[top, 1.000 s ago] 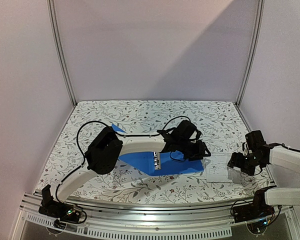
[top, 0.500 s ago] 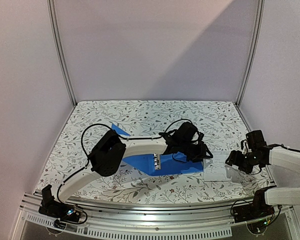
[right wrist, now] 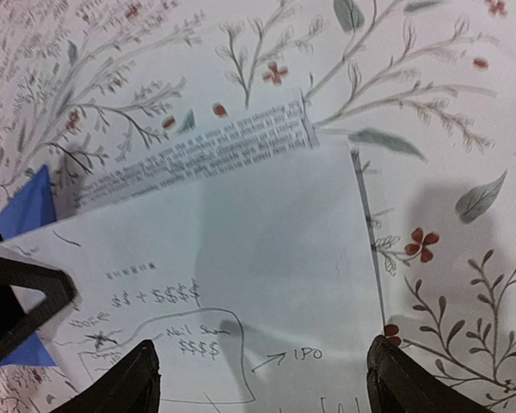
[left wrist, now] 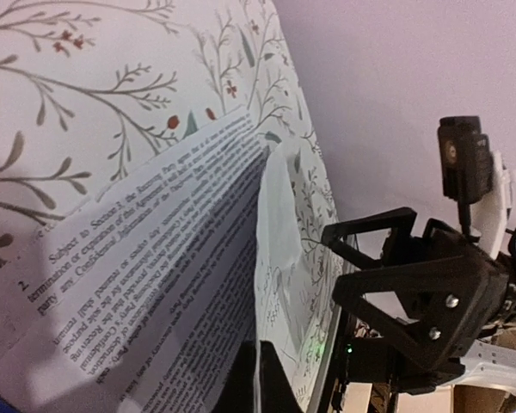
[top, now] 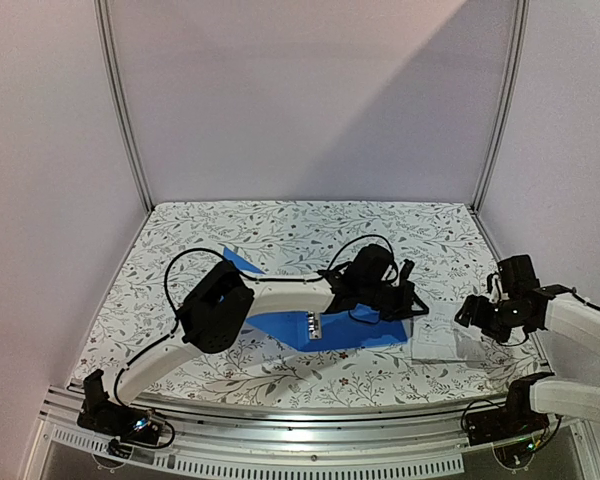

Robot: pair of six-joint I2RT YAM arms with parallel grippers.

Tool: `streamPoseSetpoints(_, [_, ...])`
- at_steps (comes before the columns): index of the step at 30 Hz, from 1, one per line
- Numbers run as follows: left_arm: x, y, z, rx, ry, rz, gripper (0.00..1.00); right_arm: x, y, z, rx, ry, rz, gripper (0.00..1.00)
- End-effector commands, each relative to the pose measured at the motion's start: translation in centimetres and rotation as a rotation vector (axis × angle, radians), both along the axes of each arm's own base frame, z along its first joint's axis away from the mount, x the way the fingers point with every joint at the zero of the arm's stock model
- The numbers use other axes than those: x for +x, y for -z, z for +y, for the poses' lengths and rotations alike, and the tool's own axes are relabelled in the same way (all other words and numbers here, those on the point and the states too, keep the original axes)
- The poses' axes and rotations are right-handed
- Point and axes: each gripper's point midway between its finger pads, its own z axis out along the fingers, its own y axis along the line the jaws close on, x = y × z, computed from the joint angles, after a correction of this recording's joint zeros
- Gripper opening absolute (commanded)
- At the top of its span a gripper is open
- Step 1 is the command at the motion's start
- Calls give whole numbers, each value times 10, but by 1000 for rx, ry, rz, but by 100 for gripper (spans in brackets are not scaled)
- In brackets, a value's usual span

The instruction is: Put the files into the folder

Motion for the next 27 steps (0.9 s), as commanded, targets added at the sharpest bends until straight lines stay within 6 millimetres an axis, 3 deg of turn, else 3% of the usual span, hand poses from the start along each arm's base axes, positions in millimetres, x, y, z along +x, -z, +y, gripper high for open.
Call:
streamPoseSetpoints(1, [-12,-83,-11,-204,76,-124,0,19,-40,-7,-53,-1,-118,82])
streamPoseSetpoints(5, [-18,-111,-10,-249,120,-180,0,29,-57,-9,-70,3,-180,83])
streamPoseSetpoints(9, [-19,-136,-2,-273,144,-230,0,47,-91,-8,-65,3,-289,84])
streamPoseSetpoints(12, [-14,-154,12,-277,152,-276,0,59,-117,4,-20,-49,-384,85])
streamPoseSetpoints(20, [4,-179,77,-136,155,-438,0,67,-142,55,199,-262,-563,85])
streamPoseSetpoints(27, [-3,-192,132,-2,221,-586,0,60,-170,99,439,-481,-748,84])
